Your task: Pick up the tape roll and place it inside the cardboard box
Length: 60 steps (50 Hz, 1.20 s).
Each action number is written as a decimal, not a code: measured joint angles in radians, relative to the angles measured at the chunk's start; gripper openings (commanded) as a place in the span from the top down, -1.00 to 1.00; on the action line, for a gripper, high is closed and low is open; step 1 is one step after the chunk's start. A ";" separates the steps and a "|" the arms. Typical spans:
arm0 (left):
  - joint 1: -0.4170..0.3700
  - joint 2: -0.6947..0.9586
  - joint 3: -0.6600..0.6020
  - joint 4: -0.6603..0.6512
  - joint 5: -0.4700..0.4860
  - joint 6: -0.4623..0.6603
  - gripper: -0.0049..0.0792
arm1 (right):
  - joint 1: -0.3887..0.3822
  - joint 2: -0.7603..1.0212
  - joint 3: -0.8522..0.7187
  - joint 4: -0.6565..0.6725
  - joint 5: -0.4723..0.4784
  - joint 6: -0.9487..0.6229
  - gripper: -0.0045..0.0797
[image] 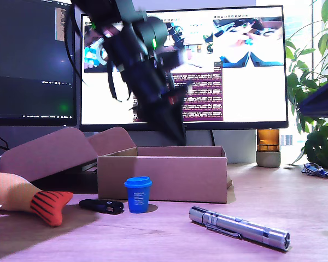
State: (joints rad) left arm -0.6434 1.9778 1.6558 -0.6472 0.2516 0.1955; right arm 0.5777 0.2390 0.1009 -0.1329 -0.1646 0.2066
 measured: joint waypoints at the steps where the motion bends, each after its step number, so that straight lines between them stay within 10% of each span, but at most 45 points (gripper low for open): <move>1: 0.000 -0.013 0.000 0.000 0.001 -0.006 0.92 | 0.000 0.000 0.000 0.000 0.012 0.000 0.92; 15: 0.020 -0.262 0.000 0.014 0.001 -0.017 0.92 | -0.085 0.000 0.000 -0.002 0.119 -0.077 0.92; 41: 0.103 -0.438 -0.336 0.180 0.008 -0.093 0.92 | -0.537 -0.027 0.000 0.003 0.065 -0.090 0.92; 60: 0.154 -0.774 -0.699 0.435 -0.001 -0.148 0.92 | -0.577 -0.124 0.000 0.020 0.051 -0.156 0.92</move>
State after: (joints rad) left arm -0.4892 1.2034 0.9569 -0.2123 0.2508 0.0475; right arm 0.0006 0.1150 0.1009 -0.1131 -0.1139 0.0505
